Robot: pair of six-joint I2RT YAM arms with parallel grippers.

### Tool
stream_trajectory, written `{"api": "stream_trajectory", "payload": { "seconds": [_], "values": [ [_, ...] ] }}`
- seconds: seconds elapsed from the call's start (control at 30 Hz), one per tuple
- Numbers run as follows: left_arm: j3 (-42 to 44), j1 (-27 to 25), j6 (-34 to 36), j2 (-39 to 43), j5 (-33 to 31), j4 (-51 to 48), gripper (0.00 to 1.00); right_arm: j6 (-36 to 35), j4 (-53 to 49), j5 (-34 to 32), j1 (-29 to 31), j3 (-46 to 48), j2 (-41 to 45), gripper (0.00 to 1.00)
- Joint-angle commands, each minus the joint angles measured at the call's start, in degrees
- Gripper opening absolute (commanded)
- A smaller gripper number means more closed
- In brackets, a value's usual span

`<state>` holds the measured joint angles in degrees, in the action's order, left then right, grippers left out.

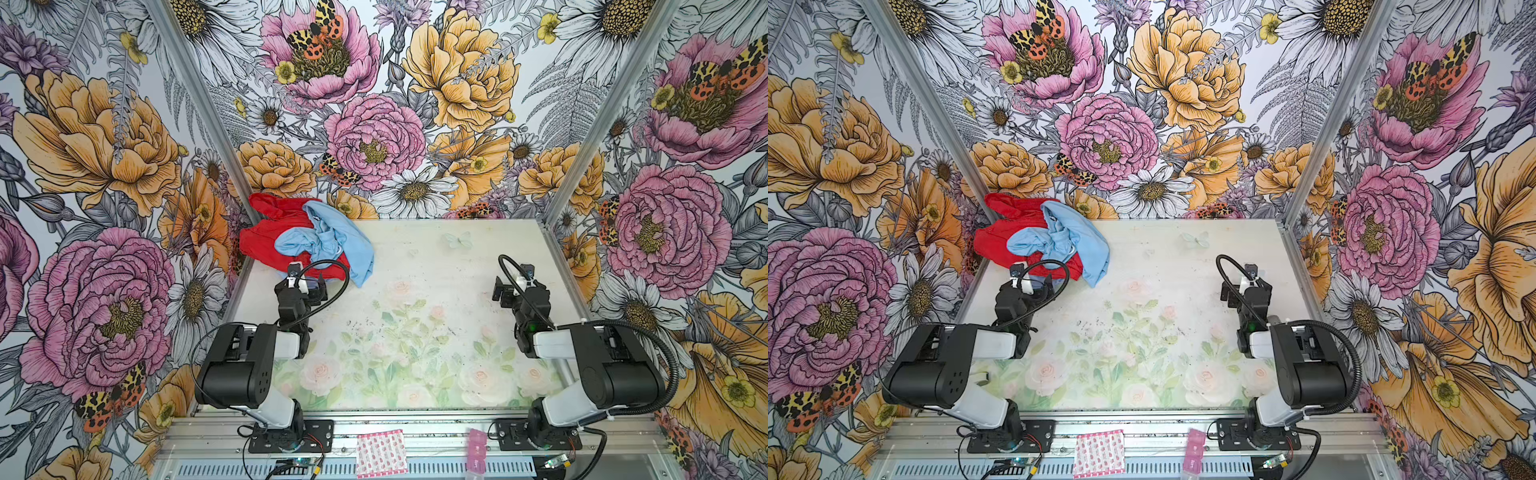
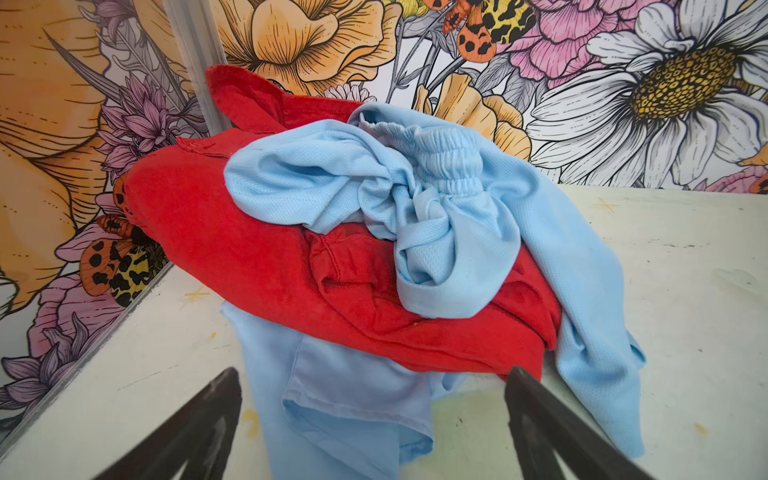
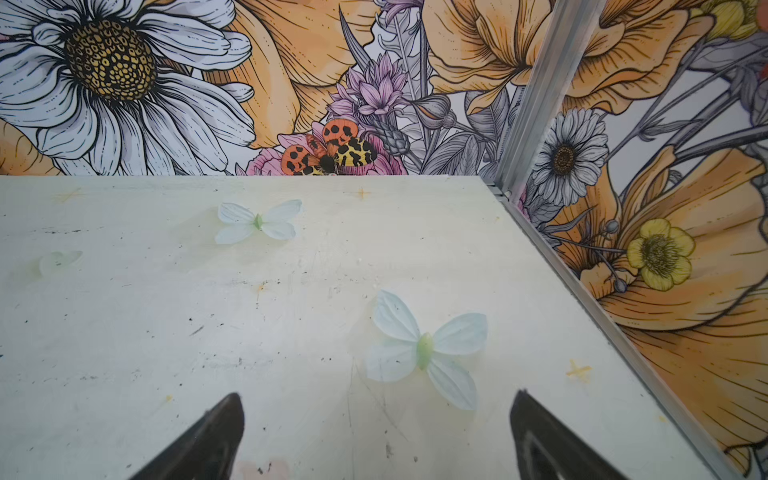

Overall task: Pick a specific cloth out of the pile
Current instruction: 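Move the left gripper toward the clothes pile while the right arm rises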

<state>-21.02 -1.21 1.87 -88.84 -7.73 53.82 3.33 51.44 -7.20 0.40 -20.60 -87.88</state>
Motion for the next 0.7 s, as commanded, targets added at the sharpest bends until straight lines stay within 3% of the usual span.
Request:
{"api": "stream_trajectory", "payload": {
  "seconds": [0.0, 0.1, 0.3, 0.53, 0.67],
  "values": [
    [-0.6, 0.6, -0.2, 0.1, 1.8, 0.1, 0.99, -0.4, 0.7, 0.8, 0.2, -0.8, 0.0, 0.99],
    [-0.6, 0.9, -0.2, 0.1, 2.5, -0.1, 0.99, -0.3, 0.6, 0.6, 0.2, -0.8, -0.2, 0.99],
    [0.4, 6.7, -2.6, -0.5, 16.9, 2.8, 0.99, 0.2, -0.4, -0.2, 0.0, -1.4, -0.3, 0.99],
    [0.8, 7.1, -2.9, -0.6, 18.0, 3.9, 0.99, 1.6, -1.4, 1.2, -1.4, -1.9, -0.3, 1.00],
    [-0.4, 5.5, -2.0, -0.3, 14.3, 0.8, 0.99, 1.3, -1.6, 1.0, -1.2, -2.0, -0.3, 0.99]
  ]
}}
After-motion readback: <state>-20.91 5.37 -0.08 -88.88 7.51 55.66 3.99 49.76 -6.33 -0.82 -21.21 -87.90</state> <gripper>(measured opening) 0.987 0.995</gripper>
